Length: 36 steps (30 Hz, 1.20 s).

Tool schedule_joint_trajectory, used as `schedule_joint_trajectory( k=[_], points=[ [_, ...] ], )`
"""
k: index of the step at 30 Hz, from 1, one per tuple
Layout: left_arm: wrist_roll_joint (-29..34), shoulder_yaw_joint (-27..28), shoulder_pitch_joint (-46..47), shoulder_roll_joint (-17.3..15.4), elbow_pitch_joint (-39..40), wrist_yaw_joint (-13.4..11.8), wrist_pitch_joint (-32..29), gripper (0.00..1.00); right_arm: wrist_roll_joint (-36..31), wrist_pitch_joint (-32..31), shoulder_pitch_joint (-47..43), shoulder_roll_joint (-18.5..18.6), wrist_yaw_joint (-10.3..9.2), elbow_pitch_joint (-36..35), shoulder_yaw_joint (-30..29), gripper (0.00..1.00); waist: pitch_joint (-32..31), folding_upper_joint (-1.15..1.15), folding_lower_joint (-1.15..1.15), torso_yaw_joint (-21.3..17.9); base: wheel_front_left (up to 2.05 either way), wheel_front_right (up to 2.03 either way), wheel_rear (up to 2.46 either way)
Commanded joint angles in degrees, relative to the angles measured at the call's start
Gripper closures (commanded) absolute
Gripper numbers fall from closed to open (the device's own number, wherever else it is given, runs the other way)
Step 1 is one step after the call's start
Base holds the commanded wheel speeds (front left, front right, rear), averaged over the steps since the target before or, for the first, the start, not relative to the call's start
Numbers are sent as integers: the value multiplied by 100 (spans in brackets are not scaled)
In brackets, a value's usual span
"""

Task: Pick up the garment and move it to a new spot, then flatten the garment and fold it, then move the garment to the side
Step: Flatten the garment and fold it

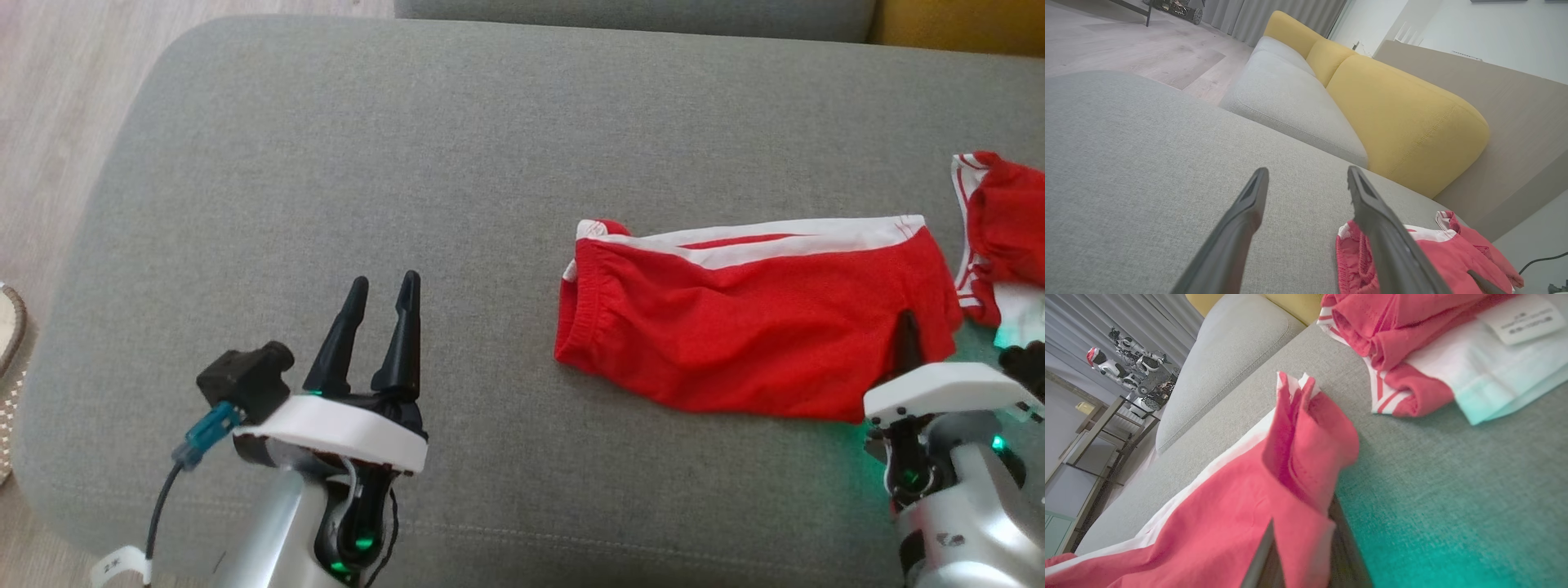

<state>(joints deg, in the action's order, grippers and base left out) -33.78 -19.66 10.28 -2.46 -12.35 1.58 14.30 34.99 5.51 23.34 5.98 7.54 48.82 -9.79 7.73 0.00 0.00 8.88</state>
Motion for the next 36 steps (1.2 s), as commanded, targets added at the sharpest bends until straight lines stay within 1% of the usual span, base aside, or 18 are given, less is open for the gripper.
schedule_joint_trajectory(
  k=[1, 5, 9, 13, 14, 15, 16, 22, 24, 27, 34, 35, 36],
  points=[
    [63, 144, 136, -42, 160, 15, 70, 0, -136, 57, 154, -53, -5, -207, 34, 100, -7, 0, 0, 19, 0, 0, 0],
    [64, 93, 109, -42, 106, 33, 70, 0, -461, 140, 235, -154, -5, -400, -164, 100, -90, 0, 0, 86, 0, 0, 0],
    [83, 97, 50, -42, 56, 34, 70, 0, -648, 147, 237, -250, -5, -835, 63, 100, -214, 0, 0, 165, 0, 0, 0],
    [59, 145, 9, -42, 88, 17, 70, 0, -662, 70, 86, -295, -5, -1441, 655, 100, -269, 0, 0, 265, 0, 0, 0],
    [45, 142, -4, -42, 90, 18, 70, 0, -619, 2, -27, -304, -5, -1762, 1050, 100, -279, 0, 0, 320, 0, 0, 0],
    [39, 138, -9, -42, 90, 19, 70, 0, -582, -38, -88, -306, -5, -1919, 1275, 100, -280, 0, 0, 348, 0, 0, 0],
    [39, 138, -9, -42, 90, 19, 70, 0, -582, -38, -88, -306, -5, -1919, 1275, 100, -280, 0, 0, 348, 0, 0, 0],
    [11, 141, -21, -42, 97, 7, 70, 0, -494, -221, -383, -309, -5, -2600, 2447, 100, -274, 0, 0, 489, 0, 0, 0],
    [3, 144, -22, -42, 103, 1, 70, 0, -608, -284, -428, -309, -5, -2682, 2741, 100, -266, 0, 0, 532, 0, 0, 0],
    [-12, 132, -8, -42, 113, 1, 70, 0, -770, -349, -453, -309, -5, -2681, 3022, 100, -230, 0, 0, 606, 0, 0, 0],
    [-70, 95, 12, -42, 141, -28, 70, 0, -983, -575, -485, -290, -5, -2385, 3349, 100, -121, 0, 0, 752, 0, 0, 0],
    [-75, 97, 12, -42, 140, -29, 70, 0, -1014, -576, -484, -288, -5, -2339, 3366, 93, -111, 0, 0, 763, 0, 0, 0],
    [-79, 100, 13, -42, 138, -29, 70, 0, -1053, -547, -477, -286, -5, -2307, 3382, 51, -103, 0, 0, 772, 0, 0, 0]
  ],
)
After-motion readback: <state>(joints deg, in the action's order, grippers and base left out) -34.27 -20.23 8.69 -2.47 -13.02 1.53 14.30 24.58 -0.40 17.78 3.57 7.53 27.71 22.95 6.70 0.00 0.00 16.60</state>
